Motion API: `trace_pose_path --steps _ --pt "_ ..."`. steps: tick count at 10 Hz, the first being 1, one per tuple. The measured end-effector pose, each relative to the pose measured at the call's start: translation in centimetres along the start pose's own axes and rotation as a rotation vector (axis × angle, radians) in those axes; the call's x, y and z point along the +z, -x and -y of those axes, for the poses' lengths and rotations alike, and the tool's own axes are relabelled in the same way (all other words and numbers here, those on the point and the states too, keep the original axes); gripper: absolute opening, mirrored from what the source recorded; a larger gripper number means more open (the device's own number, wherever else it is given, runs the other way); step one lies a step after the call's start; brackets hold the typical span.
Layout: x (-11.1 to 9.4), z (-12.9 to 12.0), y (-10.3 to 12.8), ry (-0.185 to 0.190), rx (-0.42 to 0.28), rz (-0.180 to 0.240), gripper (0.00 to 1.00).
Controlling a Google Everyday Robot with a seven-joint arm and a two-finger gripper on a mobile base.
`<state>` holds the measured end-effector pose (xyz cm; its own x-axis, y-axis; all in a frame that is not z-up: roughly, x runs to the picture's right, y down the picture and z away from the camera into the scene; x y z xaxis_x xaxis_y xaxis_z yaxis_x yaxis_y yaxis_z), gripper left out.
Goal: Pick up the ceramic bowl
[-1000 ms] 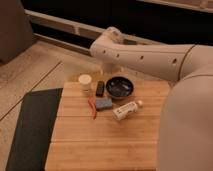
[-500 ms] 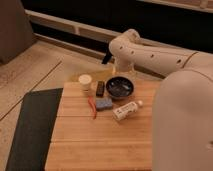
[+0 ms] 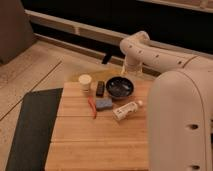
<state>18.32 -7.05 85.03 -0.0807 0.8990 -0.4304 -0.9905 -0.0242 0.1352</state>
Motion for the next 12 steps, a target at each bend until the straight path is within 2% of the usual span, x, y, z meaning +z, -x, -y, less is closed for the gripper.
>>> trace_pose_path --steps 1,5,6,7,9,11,12 --pt "0.9 1.5 -0.5 -0.014 0.036 -0.022 0.65" --pt "0.7 1.2 -0.5 -0.013 0.035 -0.019 0.65" --pt "0.3 1.0 -0.4 -0.01 0.022 0.0 0.65" --pt "-0.5 0.7 -0.3 0.004 0.0 0.037 0.65" --pt "-2.2 -1.3 -0.6 0.102 -0.072 0.127 0.65" --pt "-1.8 -2.1 -1.8 0.175 -0.092 0.145 0.65" --pt "-0.9 -1.9 -2.6 0.202 -0.09 0.135 0.65"
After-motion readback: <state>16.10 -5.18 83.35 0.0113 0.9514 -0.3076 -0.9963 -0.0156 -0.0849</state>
